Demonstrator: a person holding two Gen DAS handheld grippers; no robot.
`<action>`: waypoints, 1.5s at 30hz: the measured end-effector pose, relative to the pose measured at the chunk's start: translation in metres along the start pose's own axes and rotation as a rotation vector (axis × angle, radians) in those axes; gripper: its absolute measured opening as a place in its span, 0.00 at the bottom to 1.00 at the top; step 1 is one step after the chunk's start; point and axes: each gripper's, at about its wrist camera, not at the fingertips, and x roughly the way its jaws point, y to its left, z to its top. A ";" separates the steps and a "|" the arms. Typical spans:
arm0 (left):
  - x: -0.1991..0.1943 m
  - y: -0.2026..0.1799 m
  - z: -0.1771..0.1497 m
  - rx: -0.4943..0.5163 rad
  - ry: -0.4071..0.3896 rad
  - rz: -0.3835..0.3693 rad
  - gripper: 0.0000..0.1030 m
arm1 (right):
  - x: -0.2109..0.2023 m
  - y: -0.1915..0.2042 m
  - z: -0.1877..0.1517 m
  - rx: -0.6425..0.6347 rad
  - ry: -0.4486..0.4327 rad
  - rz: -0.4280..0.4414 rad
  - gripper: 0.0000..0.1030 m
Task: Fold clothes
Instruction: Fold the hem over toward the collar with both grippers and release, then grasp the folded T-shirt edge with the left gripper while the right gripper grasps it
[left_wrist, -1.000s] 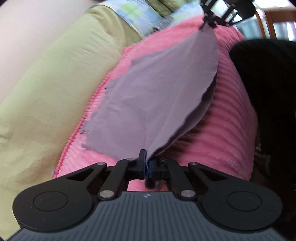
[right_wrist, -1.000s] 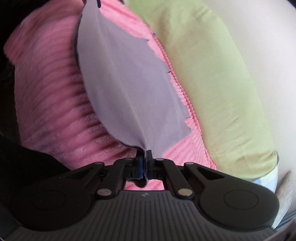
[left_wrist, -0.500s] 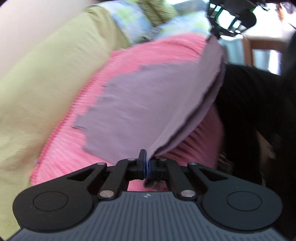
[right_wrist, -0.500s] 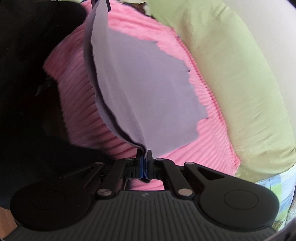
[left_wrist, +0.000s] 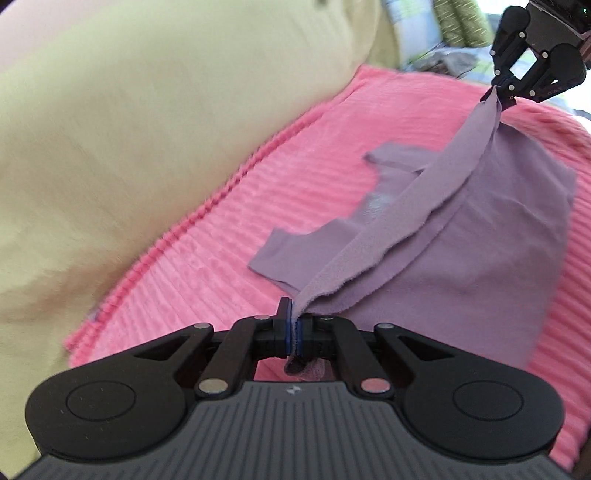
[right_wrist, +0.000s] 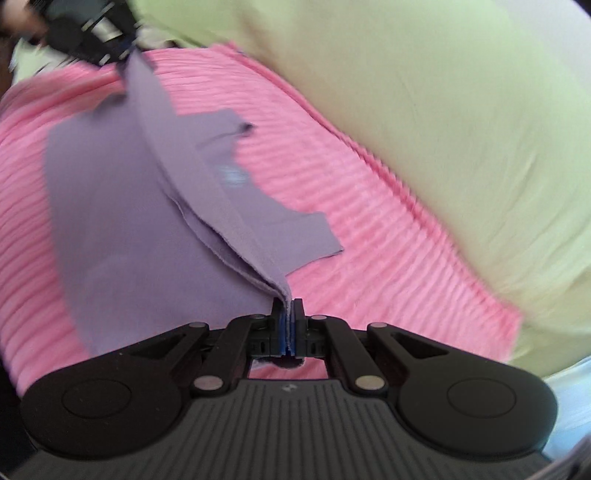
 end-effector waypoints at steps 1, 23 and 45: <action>0.018 0.009 -0.001 -0.030 0.013 -0.025 0.01 | 0.016 -0.011 0.000 0.048 0.010 0.026 0.01; 0.070 0.064 -0.031 -0.377 -0.107 -0.194 0.18 | 0.070 -0.070 -0.062 0.700 -0.256 0.196 0.18; 0.092 0.080 -0.022 -0.378 -0.153 -0.083 0.00 | 0.097 -0.086 -0.046 0.772 -0.243 0.129 0.01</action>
